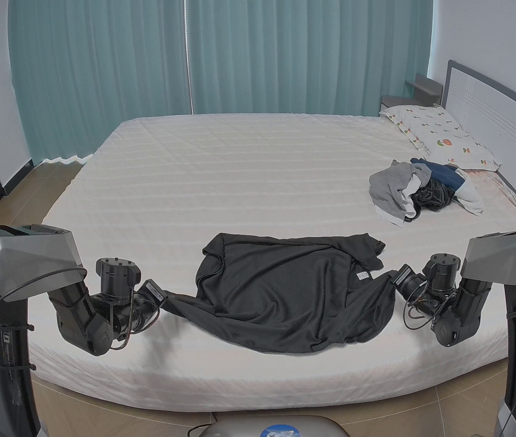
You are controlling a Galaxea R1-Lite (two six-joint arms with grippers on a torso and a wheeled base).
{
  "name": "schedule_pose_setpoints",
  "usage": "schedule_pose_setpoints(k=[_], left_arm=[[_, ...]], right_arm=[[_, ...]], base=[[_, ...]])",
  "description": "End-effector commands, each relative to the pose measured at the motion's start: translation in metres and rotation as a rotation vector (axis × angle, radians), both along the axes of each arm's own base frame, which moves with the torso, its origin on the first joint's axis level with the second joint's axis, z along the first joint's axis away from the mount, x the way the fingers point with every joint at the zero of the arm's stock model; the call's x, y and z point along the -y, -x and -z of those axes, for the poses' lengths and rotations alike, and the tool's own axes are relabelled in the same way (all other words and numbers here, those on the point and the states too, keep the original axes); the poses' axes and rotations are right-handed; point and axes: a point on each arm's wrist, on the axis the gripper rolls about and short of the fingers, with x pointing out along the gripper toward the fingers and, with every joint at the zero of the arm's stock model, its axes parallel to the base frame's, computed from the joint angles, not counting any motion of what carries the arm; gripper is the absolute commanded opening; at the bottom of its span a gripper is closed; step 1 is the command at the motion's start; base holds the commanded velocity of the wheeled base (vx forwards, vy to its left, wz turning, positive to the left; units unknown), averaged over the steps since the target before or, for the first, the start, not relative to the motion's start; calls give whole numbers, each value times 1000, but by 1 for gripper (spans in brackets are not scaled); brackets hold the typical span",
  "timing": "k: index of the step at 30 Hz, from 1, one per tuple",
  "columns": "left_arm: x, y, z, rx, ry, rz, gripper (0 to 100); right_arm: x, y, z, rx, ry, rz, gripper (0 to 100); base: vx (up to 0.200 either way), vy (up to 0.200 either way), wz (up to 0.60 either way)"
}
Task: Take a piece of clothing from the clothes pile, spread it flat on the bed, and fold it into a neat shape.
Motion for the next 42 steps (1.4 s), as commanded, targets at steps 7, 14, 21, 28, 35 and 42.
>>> schedule_pose_setpoints(k=[7, 14, 21, 28, 35, 42], left_arm=[[-16, -14, 3, 36, 47, -83, 0], [-16, -16, 9, 59, 58, -97, 0], [-16, -17, 12, 54, 56, -97, 0], [-17, -17, 12, 56, 57, -100, 0], [-18, -17, 11, 55, 59, -102, 0], [-18, -17, 11, 55, 60, -101, 0]], right_arm=[[3, -7, 8, 87, -6, 48, 0], [9, -17, 4, 125, -28, 87, 0], [8, -14, 9, 104, -45, 88, 100], [21, 18, -7, 27, -76, -16, 100], [17, 37, 11, -67, -13, -148, 100], [12, 40, 31, -107, 88, -203, 100]], base=[[0, 0, 0], [0, 0, 0], [0, 0, 0], [0, 0, 0], [0, 0, 0], [0, 0, 0]])
